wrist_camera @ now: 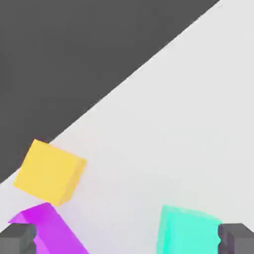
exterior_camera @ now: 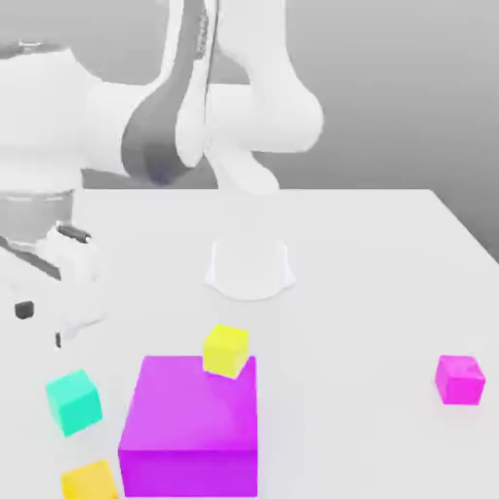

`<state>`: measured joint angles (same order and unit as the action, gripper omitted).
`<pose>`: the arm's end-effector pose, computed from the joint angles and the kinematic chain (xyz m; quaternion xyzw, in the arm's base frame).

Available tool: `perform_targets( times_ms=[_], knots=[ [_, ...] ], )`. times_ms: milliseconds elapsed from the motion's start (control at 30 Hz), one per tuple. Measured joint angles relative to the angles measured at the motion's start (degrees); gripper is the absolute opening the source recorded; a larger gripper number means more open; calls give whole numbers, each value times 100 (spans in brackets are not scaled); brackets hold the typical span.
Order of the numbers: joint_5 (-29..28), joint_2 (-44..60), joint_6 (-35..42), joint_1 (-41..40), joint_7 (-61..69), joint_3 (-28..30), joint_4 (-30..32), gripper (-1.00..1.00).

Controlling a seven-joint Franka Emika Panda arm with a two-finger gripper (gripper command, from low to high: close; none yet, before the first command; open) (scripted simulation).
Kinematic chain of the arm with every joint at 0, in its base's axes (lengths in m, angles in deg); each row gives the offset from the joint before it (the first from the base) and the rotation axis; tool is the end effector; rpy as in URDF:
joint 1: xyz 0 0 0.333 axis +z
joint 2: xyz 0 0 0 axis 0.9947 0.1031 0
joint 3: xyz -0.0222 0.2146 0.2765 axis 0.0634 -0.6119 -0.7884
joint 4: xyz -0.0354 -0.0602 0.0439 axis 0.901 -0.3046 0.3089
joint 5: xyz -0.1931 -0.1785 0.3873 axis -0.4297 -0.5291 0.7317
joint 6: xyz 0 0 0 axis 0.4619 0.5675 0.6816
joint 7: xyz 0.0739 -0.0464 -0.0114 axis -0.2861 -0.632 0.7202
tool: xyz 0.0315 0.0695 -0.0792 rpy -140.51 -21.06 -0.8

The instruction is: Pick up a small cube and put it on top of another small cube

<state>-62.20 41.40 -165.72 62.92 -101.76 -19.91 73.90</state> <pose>0.4218 -0.2592 0.2126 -0.6949 0.7180 -0.0392 0.0077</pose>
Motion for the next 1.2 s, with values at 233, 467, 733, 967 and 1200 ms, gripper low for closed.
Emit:
perform_targets(
  times_ms=[233,467,733,967,1200],
  knots=[
    [773,1465,-992,-427,405,-335,1,0],
    [850,1733,-1213,-530,464,-458,-48,-100],
    [157,362,-151,-229,37,-199,248,-100],
    [-279,-1100,802,465,228,-615,747,-100],
    [-79,-2549,1748,1229,896,-1039,1252,-100]
  ],
)
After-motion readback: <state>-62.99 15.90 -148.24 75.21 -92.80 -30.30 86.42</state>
